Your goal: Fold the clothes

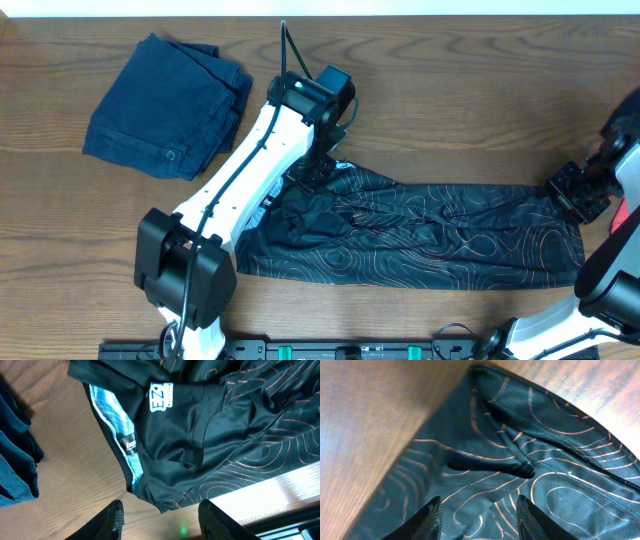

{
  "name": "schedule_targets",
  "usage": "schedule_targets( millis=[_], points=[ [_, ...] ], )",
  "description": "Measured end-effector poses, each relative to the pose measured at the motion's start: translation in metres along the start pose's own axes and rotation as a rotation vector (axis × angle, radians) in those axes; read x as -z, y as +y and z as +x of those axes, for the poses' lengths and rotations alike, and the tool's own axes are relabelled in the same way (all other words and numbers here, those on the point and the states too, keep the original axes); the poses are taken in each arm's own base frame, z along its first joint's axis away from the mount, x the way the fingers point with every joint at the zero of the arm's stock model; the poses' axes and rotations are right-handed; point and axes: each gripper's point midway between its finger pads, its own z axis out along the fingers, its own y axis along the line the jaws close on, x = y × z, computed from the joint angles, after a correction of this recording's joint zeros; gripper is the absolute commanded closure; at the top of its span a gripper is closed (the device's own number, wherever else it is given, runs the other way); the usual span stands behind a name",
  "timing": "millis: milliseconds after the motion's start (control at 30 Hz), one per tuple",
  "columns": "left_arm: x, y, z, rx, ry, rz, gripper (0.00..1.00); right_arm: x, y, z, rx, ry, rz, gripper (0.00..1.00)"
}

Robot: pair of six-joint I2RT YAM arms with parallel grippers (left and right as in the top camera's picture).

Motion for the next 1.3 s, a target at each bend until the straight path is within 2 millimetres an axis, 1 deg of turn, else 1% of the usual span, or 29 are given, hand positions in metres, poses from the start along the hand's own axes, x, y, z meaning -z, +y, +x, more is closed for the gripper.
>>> schedule_targets(
  millis=[133, 267, 300, 400, 467, 533, 633, 800, 833, 900, 967, 1067, 1100, 1133, 1200, 1300],
  points=[
    [0.0, 0.0, -0.002, 0.001, -0.008, -0.001, 0.5, -0.014, -0.001, 0.001, -0.02, -0.014, -0.01, 0.54],
    [0.0, 0.0, -0.002, 0.001, -0.009, -0.001, 0.5, -0.022, 0.005, 0.001, -0.03, -0.024, -0.054, 0.56],
    [0.0, 0.0, -0.002, 0.001, -0.009, -0.001, 0.5, -0.023, 0.007, 0.001, -0.03, -0.024, -0.068, 0.58],
    [0.0, 0.0, -0.002, 0.001, -0.009, -0.001, 0.49, -0.021, 0.022, -0.002, -0.009, -0.025, -0.154, 0.61],
    [0.0, 0.0, -0.002, 0.001, -0.009, -0.001, 0.49, -0.019, 0.032, -0.001, 0.004, -0.013, -0.214, 0.6],
    [0.0, 0.0, -0.002, 0.001, -0.009, -0.001, 0.5, -0.017, 0.037, -0.001, 0.009, -0.005, -0.255, 0.57],
    [0.0, 0.0, -0.004, 0.001, -0.015, -0.001, 0.49, -0.016, 0.034, -0.002, 0.0, 0.001, -0.262, 0.53],
    [0.0, 0.001, -0.006, 0.002, -0.025, -0.002, 0.49, -0.02, 0.02, -0.001, -0.023, -0.005, -0.185, 0.52],
    [0.0, 0.001, -0.006, 0.002, -0.025, -0.002, 0.49, -0.022, 0.017, -0.001, -0.027, -0.01, -0.174, 0.54],
    [0.0, 0.001, -0.006, 0.002, -0.025, -0.002, 0.49, -0.027, 0.013, 0.0, -0.038, -0.016, -0.153, 0.64],
    [0.0, 0.001, -0.006, 0.002, -0.024, -0.002, 0.49, -0.032, 0.009, 0.004, -0.047, -0.011, -0.145, 0.71],
    [0.0, 0.001, -0.006, 0.002, -0.024, -0.002, 0.49, -0.033, 0.006, 0.004, -0.06, -0.021, -0.132, 0.92],
    [0.0, 0.001, -0.006, 0.002, -0.025, -0.002, 0.49, -0.033, 0.006, 0.005, -0.058, -0.02, -0.132, 0.97],
    [0.0, 0.001, -0.006, 0.002, -0.025, -0.002, 0.49, -0.033, 0.005, 0.006, -0.061, -0.014, -0.131, 0.99],
    [0.0, 0.001, -0.006, 0.002, -0.025, -0.002, 0.5, -0.032, 0.002, 0.011, -0.082, 0.015, -0.133, 0.99],
    [0.0, 0.001, -0.006, 0.002, -0.024, -0.002, 0.49, -0.024, -0.011, 0.014, -0.131, 0.053, -0.124, 0.99]
  ],
)
